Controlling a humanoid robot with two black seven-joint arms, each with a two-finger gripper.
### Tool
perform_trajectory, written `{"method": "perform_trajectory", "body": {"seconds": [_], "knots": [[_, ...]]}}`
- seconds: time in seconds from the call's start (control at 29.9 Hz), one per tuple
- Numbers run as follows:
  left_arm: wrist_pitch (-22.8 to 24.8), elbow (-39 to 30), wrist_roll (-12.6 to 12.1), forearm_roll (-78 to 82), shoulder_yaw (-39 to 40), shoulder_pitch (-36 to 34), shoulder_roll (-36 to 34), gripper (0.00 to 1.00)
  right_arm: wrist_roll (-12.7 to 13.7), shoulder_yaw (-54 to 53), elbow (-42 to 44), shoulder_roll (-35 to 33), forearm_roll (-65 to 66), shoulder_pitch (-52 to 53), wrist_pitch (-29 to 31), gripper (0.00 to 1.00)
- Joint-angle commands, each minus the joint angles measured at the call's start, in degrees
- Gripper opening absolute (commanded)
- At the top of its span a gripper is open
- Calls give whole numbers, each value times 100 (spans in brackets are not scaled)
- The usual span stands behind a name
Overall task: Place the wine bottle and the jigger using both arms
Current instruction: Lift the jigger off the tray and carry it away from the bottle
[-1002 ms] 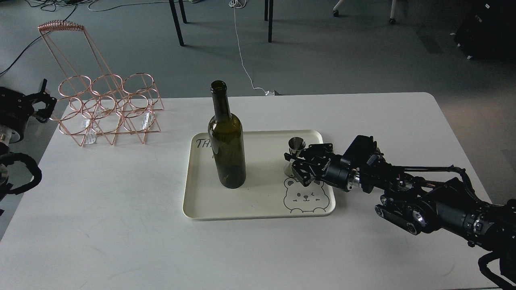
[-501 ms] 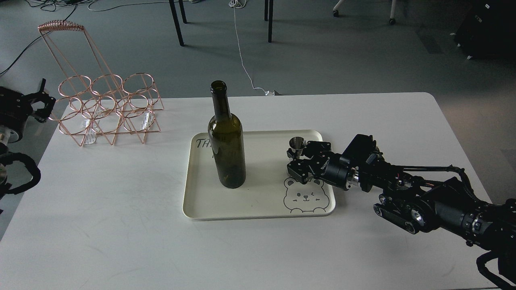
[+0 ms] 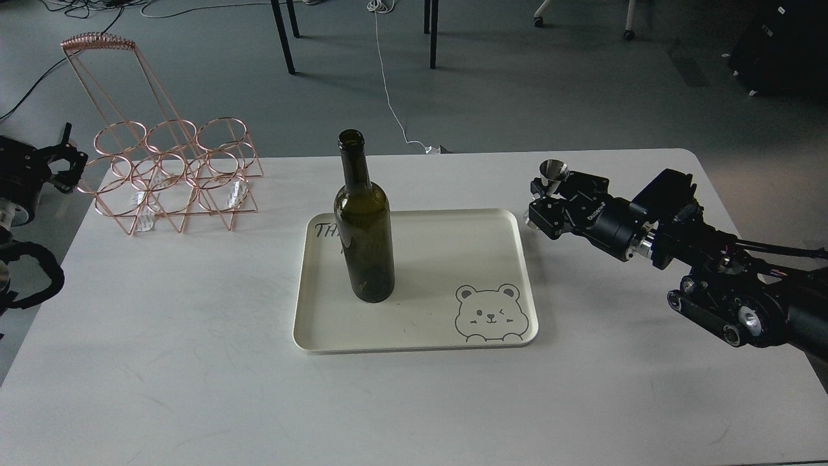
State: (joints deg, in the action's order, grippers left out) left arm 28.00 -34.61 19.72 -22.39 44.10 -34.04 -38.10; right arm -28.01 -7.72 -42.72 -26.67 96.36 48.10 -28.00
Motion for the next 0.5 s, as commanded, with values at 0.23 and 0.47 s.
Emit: {"method": "perform_trajectory", "body": {"seconds": [0.23,0.47], "knots": [[0,-19,-4,-2,-42,-6,-137,98,1,-142,509,-427,-1128,-889,0,4],[0,-54,-4,-2,-59,-6,-119,98,1,-134,817,-383,-1392,-1083,0,4]]}}
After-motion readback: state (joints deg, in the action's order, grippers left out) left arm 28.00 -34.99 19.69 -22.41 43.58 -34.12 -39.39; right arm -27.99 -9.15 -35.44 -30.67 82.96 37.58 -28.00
